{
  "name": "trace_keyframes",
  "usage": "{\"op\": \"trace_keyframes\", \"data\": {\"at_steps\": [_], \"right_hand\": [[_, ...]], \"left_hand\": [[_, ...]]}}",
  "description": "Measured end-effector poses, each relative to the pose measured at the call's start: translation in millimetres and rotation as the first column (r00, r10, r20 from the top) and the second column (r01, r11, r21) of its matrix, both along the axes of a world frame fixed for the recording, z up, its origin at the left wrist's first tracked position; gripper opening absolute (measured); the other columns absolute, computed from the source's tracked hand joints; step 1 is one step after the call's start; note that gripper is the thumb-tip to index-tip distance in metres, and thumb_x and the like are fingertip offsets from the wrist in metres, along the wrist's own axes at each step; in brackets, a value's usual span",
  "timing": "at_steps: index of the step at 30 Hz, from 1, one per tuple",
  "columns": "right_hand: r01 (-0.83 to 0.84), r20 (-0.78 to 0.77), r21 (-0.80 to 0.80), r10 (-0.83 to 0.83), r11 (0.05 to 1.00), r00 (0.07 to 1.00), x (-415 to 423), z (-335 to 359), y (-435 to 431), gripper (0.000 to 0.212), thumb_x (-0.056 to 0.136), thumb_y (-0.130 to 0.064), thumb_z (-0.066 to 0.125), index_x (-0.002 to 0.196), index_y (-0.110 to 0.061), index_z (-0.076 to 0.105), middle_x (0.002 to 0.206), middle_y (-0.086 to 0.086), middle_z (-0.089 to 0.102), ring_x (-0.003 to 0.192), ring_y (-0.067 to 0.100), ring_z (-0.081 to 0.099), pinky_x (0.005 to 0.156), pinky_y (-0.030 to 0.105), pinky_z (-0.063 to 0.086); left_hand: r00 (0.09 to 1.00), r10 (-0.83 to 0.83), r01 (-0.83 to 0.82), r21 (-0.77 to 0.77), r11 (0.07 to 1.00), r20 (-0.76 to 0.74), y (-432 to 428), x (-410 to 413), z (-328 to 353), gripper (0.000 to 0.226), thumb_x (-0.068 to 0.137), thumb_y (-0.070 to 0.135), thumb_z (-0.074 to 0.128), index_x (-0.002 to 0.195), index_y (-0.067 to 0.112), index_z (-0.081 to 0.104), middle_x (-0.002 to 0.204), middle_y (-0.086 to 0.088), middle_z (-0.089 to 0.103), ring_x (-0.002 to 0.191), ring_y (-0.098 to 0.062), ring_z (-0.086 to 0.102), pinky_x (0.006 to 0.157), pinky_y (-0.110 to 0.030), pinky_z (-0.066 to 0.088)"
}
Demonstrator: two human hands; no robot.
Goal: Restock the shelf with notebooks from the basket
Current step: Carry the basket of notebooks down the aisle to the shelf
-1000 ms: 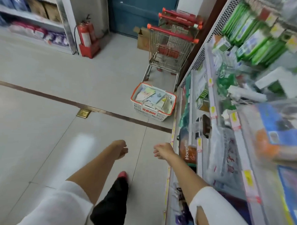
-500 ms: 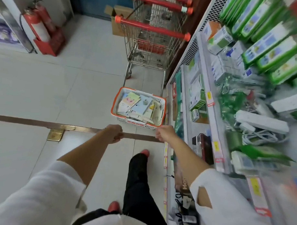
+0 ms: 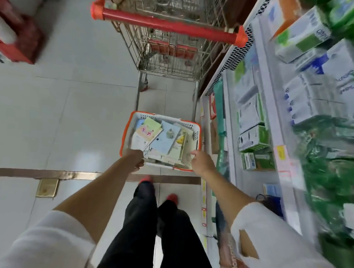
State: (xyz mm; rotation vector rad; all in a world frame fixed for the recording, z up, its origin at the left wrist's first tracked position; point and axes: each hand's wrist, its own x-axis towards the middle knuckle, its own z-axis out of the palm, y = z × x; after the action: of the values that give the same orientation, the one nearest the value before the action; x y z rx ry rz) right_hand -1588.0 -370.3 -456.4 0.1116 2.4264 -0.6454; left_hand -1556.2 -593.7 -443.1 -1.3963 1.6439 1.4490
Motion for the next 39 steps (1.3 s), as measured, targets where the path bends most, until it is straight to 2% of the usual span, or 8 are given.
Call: {"op": "trace_keyframes", "data": {"at_steps": [13,17,20,23,29,34,37,39], "right_hand": [[0.046,0.138,0.137,-0.065,0.99,0.988,-107.6,-310.8,6.7,0.031,0.086,-0.032,0.056,0.113,-0.019,0.064,0.116,0.006,0.063,0.101,0.026,0.062,0.091,0.041,0.051],[-0.023,0.122,0.265,-0.009,0.964,0.993,-118.4,-385.2,20.6,0.046,0.088,-0.033,0.056,0.134,-0.027,0.051,0.155,0.005,0.024,0.144,0.029,0.02,0.116,0.056,0.017],[0.068,-0.01,0.25,-0.068,0.966,0.998,-115.6,-421.2,31.8,0.051,0.088,-0.031,0.06,0.138,-0.028,0.047,0.161,0.005,0.001,0.149,0.027,0.004,0.116,0.052,0.023],[0.16,-0.186,0.225,-0.118,0.961,0.975,-108.8,-435.7,33.1,0.053,0.084,-0.027,0.064,0.136,-0.023,0.05,0.161,0.003,0.0,0.147,0.029,0.005,0.112,0.047,0.033],[0.32,-0.378,0.219,-0.222,0.922,0.899,-95.7,-404.0,-0.2,0.075,0.085,-0.015,0.059,0.151,-0.017,0.023,0.161,0.005,-0.01,0.147,0.032,0.013,0.115,0.052,0.024],[0.438,-0.451,0.016,-0.384,0.899,0.806,-97.6,-348.1,-22.6,0.077,0.091,-0.008,0.049,0.154,-0.003,0.005,0.162,0.005,-0.01,0.144,0.03,0.025,0.106,0.044,0.041],[0.492,-0.389,0.01,-0.45,0.87,0.804,-110.7,-325.2,-20.6,0.068,0.097,-0.016,0.048,0.154,-0.005,0.012,0.158,0.01,0.024,0.122,0.033,0.054,0.084,0.041,0.053],[0.509,-0.195,-0.113,-0.521,0.853,0.831,-119.3,-313.2,-30.3,0.042,0.1,-0.019,0.044,0.141,-0.01,0.041,0.125,0.016,0.061,0.092,0.03,0.067,0.074,0.039,0.053]], "left_hand": [[0.911,-0.368,0.413,-0.406,0.815,0.189,-80.1,-116.6,-323.9,0.034,0.085,0.009,0.048,0.115,-0.004,0.058,0.105,-0.02,0.063,0.094,-0.034,0.062,0.077,-0.033,0.052],[0.875,-0.354,0.479,-0.49,0.728,0.329,-94.5,-128.4,-403.9,0.046,0.087,0.02,0.052,0.129,0.003,0.054,0.127,-0.02,0.054,0.113,-0.037,0.056,0.097,-0.043,0.049],[0.897,-0.263,0.434,-0.592,0.679,0.355,-95.3,-132.3,-440.1,0.061,0.084,0.021,0.059,0.14,0.01,0.038,0.144,-0.022,0.032,0.129,-0.042,0.035,0.108,-0.051,0.034],[0.942,-0.202,0.332,-0.67,0.665,0.266,-95.2,-134.8,-458.5,0.069,0.081,0.021,0.064,0.142,0.017,0.031,0.15,-0.025,0.024,0.139,-0.043,0.022,0.112,-0.057,0.021],[0.99,-0.084,0.139,-0.7,0.701,0.112,-104.3,-131.3,-445.1,0.078,0.083,0.016,0.061,0.148,0.019,0.018,0.136,-0.022,0.04,0.125,-0.039,0.04,0.106,-0.051,0.033],[0.986,-0.075,0.163,-0.776,0.609,0.149,-97.5,-132.8,-389.8,0.052,0.089,0.023,0.055,0.134,0.011,0.033,0.13,-0.02,0.043,0.117,-0.039,0.042,0.096,-0.051,0.036],[0.977,-0.177,0.202,-0.772,0.602,0.118,-85.5,-133.1,-357.2,0.039,0.097,0.036,0.043,0.123,0.006,0.045,0.121,-0.02,0.052,0.111,-0.039,0.05,0.09,-0.049,0.044],[0.96,-0.261,0.257,-0.693,0.673,0.103,-71.2,-135.2,-339.4,0.043,0.101,0.041,0.034,0.118,0.006,0.052,0.115,-0.017,0.059,0.103,-0.038,0.058,0.087,-0.044,0.05]]}}
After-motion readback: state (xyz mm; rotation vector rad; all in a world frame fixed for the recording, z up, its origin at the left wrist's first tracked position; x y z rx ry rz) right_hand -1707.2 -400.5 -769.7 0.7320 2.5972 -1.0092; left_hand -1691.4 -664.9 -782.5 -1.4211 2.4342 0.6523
